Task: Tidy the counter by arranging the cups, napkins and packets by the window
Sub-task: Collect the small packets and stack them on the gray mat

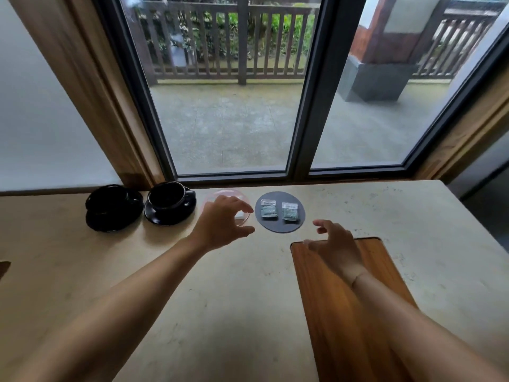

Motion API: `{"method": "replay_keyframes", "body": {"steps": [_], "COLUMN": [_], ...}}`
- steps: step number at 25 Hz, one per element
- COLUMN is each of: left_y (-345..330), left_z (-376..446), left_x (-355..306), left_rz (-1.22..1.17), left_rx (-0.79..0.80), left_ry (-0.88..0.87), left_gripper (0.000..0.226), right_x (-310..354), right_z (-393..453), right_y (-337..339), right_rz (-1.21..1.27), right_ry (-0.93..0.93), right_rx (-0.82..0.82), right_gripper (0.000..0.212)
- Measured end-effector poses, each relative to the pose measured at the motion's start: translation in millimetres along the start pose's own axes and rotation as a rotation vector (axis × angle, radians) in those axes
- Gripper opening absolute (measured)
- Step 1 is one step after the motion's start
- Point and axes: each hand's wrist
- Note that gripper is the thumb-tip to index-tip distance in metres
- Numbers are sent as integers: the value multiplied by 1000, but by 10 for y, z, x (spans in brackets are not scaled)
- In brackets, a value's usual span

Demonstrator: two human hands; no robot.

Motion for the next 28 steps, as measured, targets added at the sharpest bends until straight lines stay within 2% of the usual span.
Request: {"method": "replay_keyframes", "body": {"steps": [8, 12, 16, 24, 28], "left_y": [-210, -365, -622, -1232, -1557], "left_z": [-71, 19, 198, 829, 1067], "left_x": [-527, -709, -580, -227, -39], "left_rz": [93, 138, 164, 139, 157], "left_rx": [-23, -49, -14, 89, 159], "left_ry": [60, 87, 91, 76, 14], "left_gripper": [49, 49, 50, 52, 58], "right_x": [-326, -541, -627, -677, -670], "right_z": [239, 444, 665, 1210, 1465], "right_y": [397, 458, 303, -332, -645], "right_rz": [-118, -154, -175, -235, -301], "right_ry": [195, 319, 447, 371, 406], "right_rx": [80, 34, -4, 99, 147], "right_gripper": [64, 66, 66, 65, 72]}}
Point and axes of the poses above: each hand's wrist, its own z-axis towards the middle knuckle, its own y-axis out of the back of the hand, x = y × z, and after that the axes turned 9 degrees about -x, right-handed
